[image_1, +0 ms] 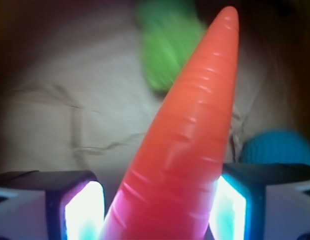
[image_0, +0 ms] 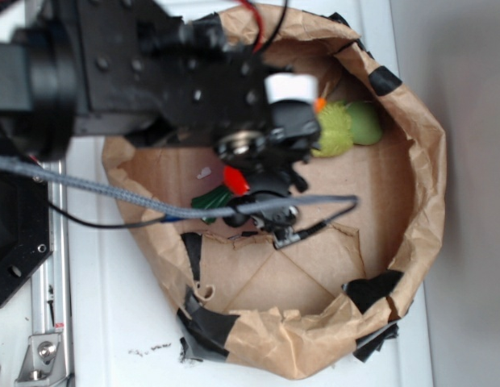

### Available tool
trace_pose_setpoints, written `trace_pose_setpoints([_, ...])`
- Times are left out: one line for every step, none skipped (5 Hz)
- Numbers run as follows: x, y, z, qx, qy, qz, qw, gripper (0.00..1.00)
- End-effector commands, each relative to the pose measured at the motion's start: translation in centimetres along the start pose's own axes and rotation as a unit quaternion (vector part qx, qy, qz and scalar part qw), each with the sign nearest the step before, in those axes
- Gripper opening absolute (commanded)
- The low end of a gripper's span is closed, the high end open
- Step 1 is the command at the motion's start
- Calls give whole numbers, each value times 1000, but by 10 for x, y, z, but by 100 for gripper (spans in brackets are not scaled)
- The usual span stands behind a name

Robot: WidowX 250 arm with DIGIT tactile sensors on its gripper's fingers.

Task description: Grab the carrot.

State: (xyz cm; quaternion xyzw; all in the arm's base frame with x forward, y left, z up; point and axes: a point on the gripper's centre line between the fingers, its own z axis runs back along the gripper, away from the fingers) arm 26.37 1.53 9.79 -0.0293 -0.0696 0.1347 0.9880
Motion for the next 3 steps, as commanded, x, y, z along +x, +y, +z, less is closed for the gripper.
trace_pose_setpoints([28,-16,86,9,-46,-87,995,0])
trace_pose_setpoints([21,-20,80,19,-46,-94,994,0])
trace_pose_setpoints([20,-19,76,23,-42,-95,994,0])
